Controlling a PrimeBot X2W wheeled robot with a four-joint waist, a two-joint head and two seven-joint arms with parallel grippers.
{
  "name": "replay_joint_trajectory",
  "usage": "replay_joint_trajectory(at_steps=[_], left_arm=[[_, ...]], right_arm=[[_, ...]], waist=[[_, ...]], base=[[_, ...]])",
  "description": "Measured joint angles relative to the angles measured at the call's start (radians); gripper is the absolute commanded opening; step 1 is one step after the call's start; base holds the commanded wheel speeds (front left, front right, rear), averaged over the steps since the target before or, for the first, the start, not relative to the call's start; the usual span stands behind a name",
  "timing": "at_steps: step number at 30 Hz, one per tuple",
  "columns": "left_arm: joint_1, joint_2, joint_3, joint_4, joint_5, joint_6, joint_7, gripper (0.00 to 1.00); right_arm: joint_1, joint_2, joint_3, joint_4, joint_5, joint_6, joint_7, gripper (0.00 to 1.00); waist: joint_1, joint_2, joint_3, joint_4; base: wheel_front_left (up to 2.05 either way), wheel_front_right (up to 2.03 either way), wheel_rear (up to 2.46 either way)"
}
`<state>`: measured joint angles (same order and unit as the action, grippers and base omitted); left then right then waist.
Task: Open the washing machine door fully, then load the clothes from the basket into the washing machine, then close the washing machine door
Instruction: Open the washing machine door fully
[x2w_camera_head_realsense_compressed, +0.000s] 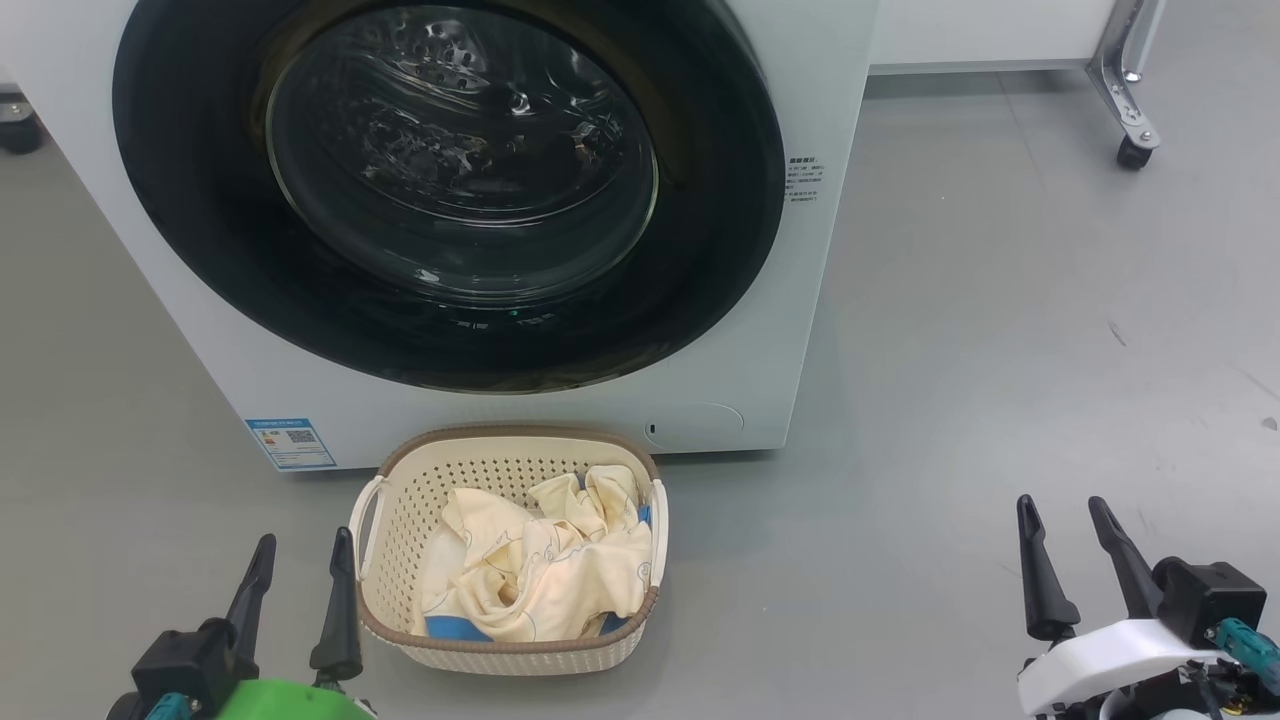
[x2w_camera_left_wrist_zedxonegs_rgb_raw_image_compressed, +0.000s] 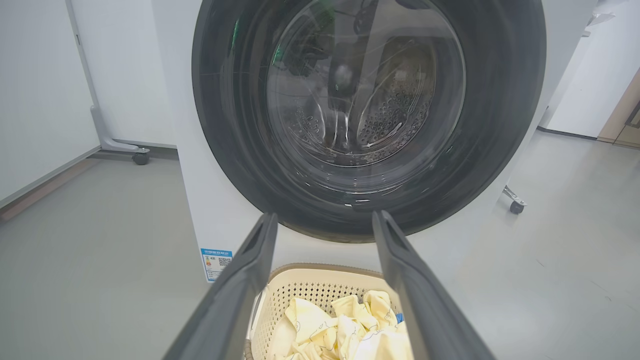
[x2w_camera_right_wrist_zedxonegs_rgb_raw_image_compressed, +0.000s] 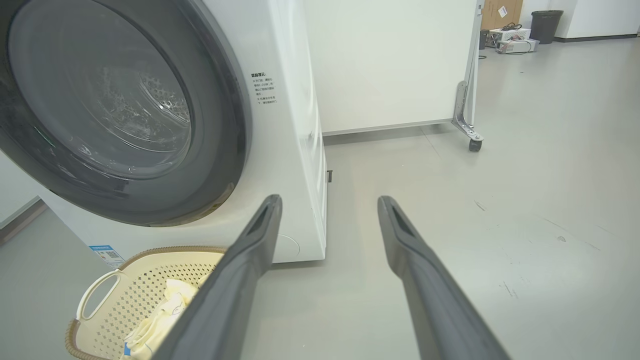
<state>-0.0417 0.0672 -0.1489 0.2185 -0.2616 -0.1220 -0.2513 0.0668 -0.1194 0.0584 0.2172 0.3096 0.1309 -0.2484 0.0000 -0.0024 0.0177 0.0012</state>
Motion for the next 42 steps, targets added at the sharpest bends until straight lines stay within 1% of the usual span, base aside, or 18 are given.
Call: replay_joint_trajectory(at_steps=[38,39,40,41,42], left_arm=[[0.007,-0.002,-0.007,0.010,0.000,0.000,0.000,1.00],[0.007,-0.002,-0.007,0.010,0.000,0.000,0.000,1.00],[0.007,-0.002,-0.007,0.010,0.000,0.000,0.000,1.00],[0.007,-0.003,-0.006,0.010,0.000,0.000,0.000,1.00],[0.007,-0.003,-0.006,0.010,0.000,0.000,0.000,1.00]], right_arm=[[-0.009,0.004,-0.003,-0.003,0.000,0.000,0.000,1.00],[-0.009,0.004,-0.004,-0.003,0.000,0.000,0.000,0.62],[-0.009,0.004,-0.004,-0.003,0.000,0.000,0.000,0.07],[-0.009,0.004,-0.003,-0.003,0.000,0.000,0.000,0.00],[-0.009,0.003,-0.002,-0.005,0.000,0.000,0.000,0.00]], waist=[[0.0000,0.0000,-0.008,0.009],[0.0000,0.0000,-0.008,0.009],[0.0000,0.0000,-0.009,0.009],[0.0000,0.0000,-0.009,0.009],[0.0000,0.0000,-0.009,0.010]], base=[[0.00,0.00,0.00],[0.00,0.00,0.00],[0.00,0.00,0.00],[0.00,0.00,0.00],[0.00,0.00,0.00]])
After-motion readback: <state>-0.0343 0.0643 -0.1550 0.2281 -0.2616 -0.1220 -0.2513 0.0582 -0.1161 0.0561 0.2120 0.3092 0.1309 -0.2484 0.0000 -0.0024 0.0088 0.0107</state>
